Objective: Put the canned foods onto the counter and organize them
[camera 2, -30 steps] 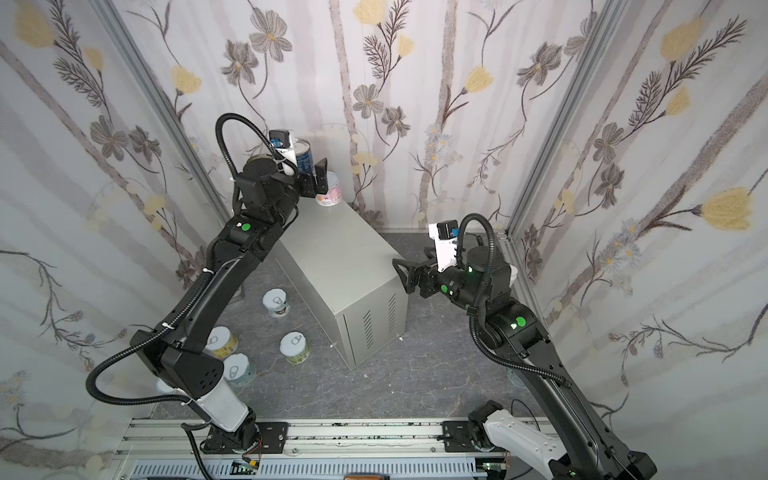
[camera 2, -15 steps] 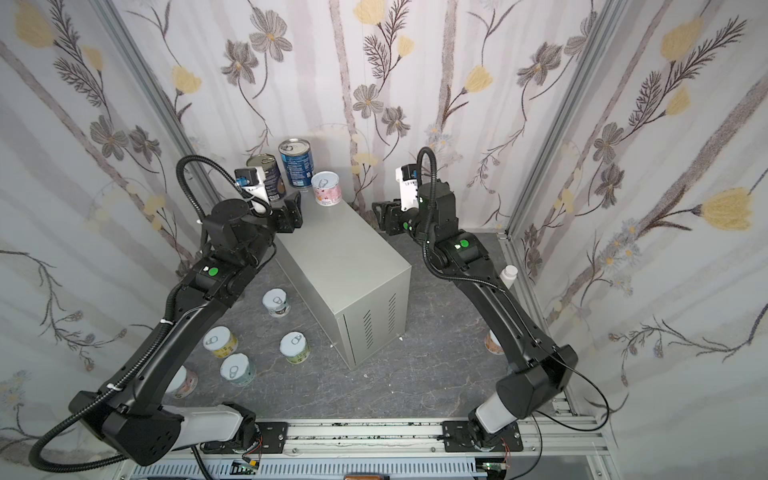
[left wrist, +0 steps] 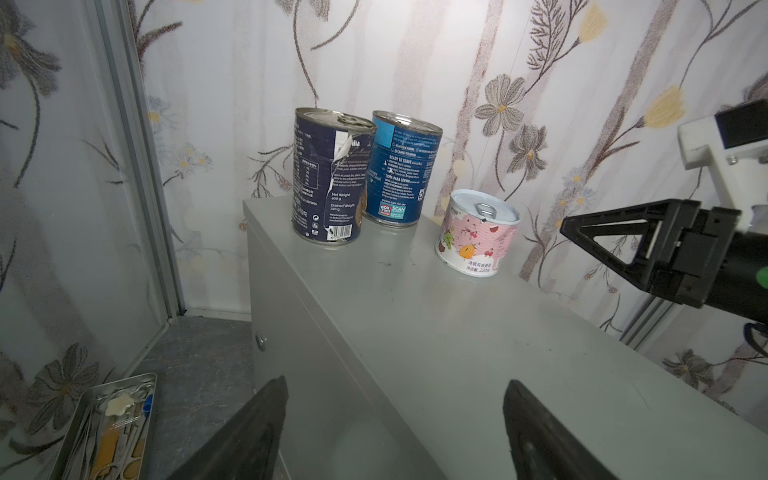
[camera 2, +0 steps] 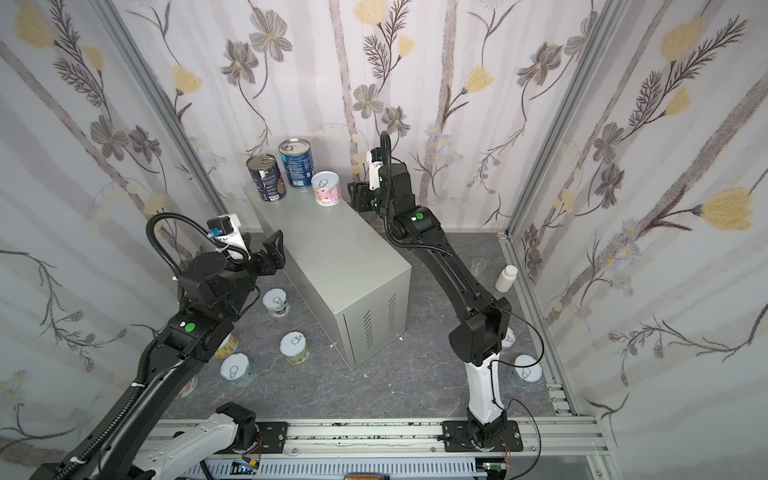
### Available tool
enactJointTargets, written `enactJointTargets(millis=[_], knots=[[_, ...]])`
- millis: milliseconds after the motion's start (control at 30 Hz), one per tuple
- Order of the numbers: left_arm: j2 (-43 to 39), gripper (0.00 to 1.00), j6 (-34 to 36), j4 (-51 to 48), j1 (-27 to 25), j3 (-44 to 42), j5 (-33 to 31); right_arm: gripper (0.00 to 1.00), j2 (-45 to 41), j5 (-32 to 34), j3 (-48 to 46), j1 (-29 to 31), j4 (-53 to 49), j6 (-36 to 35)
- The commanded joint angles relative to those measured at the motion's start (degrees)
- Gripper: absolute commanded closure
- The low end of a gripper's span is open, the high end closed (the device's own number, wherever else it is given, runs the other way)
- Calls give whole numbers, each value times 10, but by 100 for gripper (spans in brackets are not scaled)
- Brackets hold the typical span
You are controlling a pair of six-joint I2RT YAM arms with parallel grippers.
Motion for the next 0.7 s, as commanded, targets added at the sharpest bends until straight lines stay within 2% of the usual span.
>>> enactJointTargets(millis=[0,667], knots=[[-17,17,-18,9,0,-19,11,39,14,48,11,2,16,13],[-48,17,-20,-3,1,-67,19,39,77,59,47,33,52,20]])
